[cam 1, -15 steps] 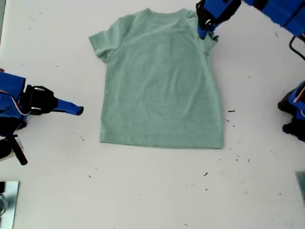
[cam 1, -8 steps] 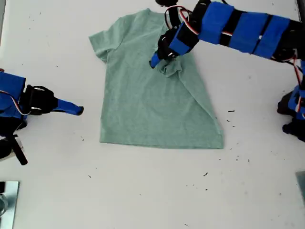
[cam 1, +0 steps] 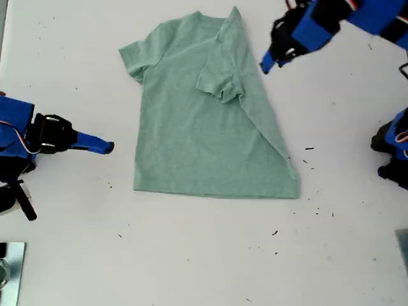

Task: Fold t shirt

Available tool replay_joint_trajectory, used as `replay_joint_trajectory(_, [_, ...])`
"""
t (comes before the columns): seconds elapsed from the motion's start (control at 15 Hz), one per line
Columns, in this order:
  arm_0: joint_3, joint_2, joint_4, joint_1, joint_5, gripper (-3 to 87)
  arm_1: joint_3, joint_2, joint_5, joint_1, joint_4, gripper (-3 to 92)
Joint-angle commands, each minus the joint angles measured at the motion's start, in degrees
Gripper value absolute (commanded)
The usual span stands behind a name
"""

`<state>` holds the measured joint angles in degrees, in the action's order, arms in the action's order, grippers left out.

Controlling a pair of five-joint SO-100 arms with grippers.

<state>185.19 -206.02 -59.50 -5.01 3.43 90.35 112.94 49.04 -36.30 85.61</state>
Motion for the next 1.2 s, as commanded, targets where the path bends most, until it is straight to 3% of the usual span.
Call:
replay_joint_trajectory(0.0, [0.3, -0.4, -0.1, -0.3, -0.7, 2.9, 37.0, 30.1, -6.8, -0.4, -8.0, 5.9])
replay_joint_trajectory(0.07, [0.3, -0.4, -0.1, -0.5, -0.6, 5.4, 47.5, 37.7, -9.0, 0.5, -9.8, 5.9])
replay_joint_trajectory(0.13, [0.3, -0.4, -0.1, -0.9, -0.4, -0.1, 56.2, 43.9, -11.7, 2.5, -11.9, 3.8])
replay_joint_trajectory(0.27, [-0.2, -0.4, 0.7, -2.1, -0.4, -0.2, 72.4, 57.1, -15.4, 5.6, -15.1, 2.4])
replay_joint_trajectory(0.4, [-5.7, 2.1, 3.4, -4.2, -0.4, -0.2, 79.5, 66.0, -18.0, 8.5, -15.8, 2.4])
replay_joint_trajectory(0.6, [-27.6, 34.9, 0.0, -11.1, 3.8, -0.2, 81.4, 67.1, -18.6, 8.5, -15.0, 2.4])
replay_joint_trajectory(0.73, [-46.2, 53.6, -8.1, -18.5, 11.2, -0.2, 81.9, 68.2, -18.5, 8.3, -14.8, 2.4])
replay_joint_trajectory(0.93, [-73.5, 73.7, -21.7, -34.5, 28.0, -0.2, 84.0, 76.9, -18.4, 8.5, -11.2, 2.4])
replay_joint_trajectory(1.13, [-92.7, 91.9, -26.2, -46.2, 39.8, -0.2, 84.7, 80.2, -18.5, 8.6, -9.8, 2.4])
